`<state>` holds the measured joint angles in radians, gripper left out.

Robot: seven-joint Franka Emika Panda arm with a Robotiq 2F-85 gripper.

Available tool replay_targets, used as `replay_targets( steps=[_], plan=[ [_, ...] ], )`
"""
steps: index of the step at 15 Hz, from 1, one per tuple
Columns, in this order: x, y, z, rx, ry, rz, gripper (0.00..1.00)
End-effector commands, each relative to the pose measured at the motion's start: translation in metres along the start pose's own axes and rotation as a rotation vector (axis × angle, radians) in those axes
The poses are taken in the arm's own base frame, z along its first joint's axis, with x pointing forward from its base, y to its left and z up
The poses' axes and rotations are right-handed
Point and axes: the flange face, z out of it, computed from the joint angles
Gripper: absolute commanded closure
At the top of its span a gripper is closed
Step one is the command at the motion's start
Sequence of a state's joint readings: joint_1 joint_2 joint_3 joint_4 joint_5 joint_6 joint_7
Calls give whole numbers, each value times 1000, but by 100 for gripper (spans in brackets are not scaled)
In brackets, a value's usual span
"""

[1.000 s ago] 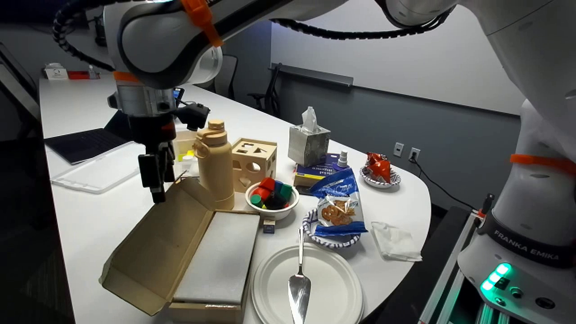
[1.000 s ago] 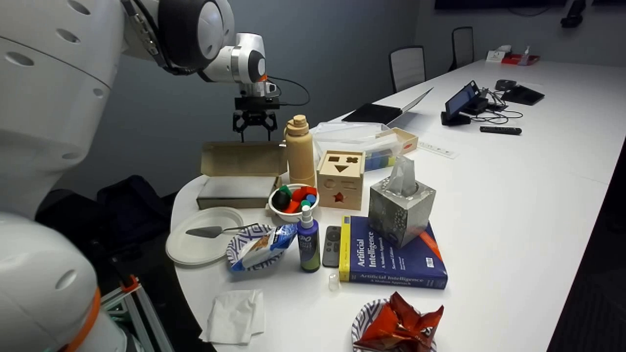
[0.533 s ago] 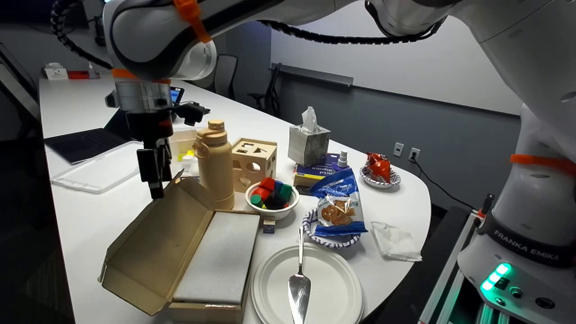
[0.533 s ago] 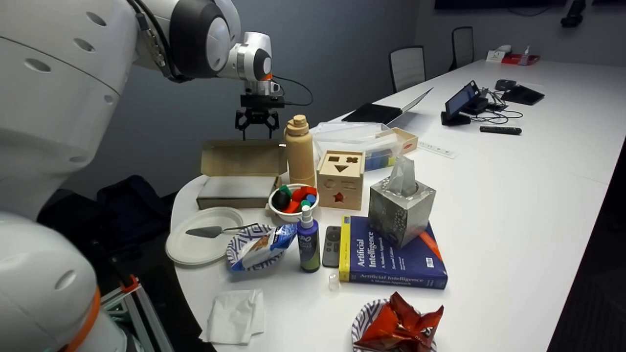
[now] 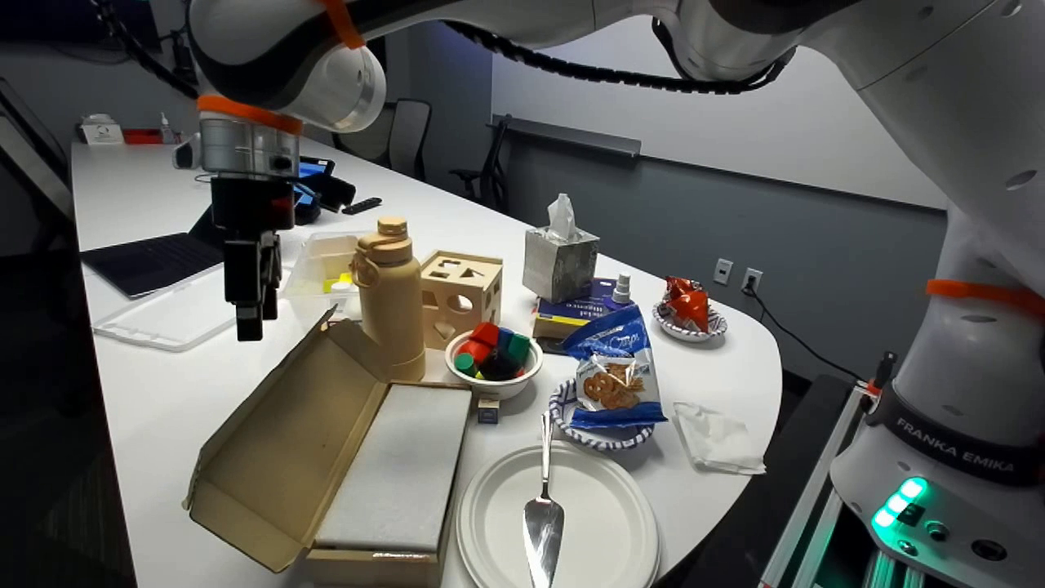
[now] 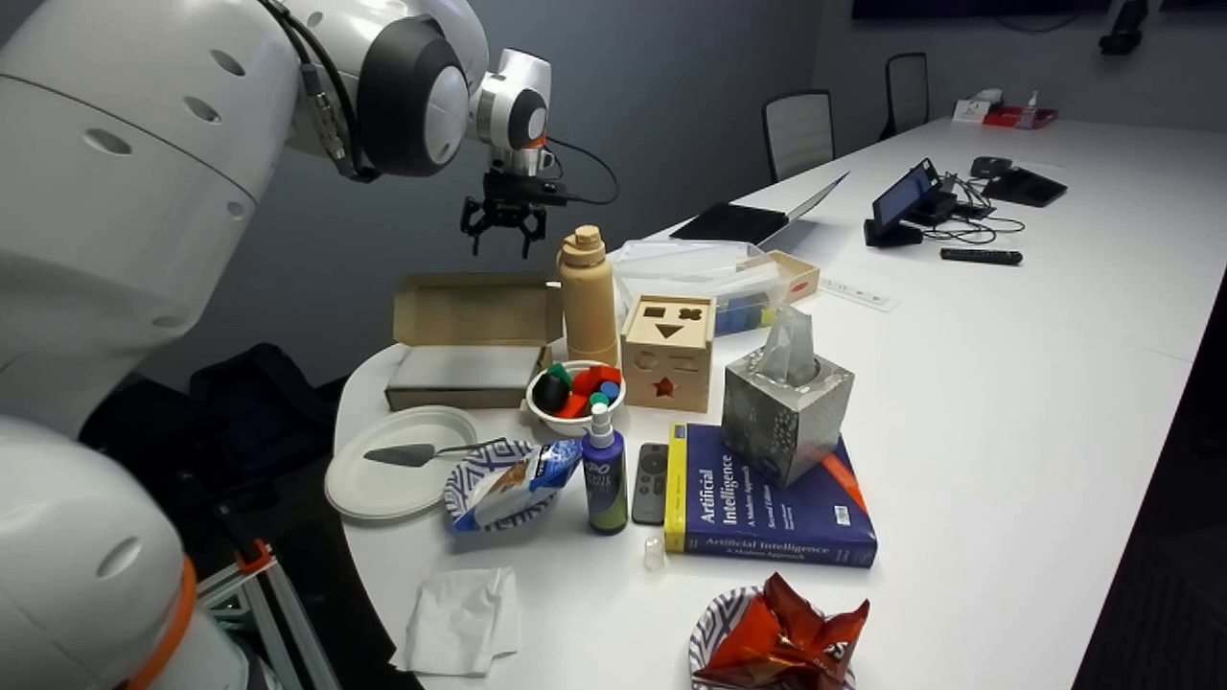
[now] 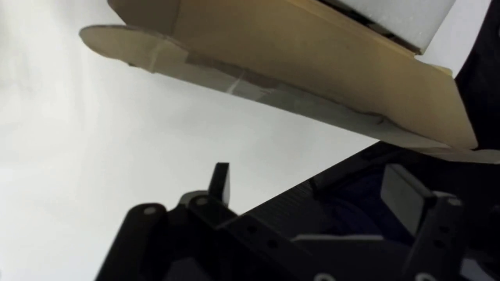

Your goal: Close the cardboard box

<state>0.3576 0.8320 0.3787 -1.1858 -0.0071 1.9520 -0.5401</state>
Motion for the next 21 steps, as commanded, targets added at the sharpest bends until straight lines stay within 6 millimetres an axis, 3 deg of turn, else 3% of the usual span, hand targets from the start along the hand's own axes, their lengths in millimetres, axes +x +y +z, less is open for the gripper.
replay_targets(
  steps=[1,6,11,21],
  plan=[
    [-3,20,13,190,22,15,0],
    [-15,33,32,327,-15,74,0],
    [-13,32,30,372,-26,80,1],
    [12,5,43,-46,-291,54,0]
  ],
)
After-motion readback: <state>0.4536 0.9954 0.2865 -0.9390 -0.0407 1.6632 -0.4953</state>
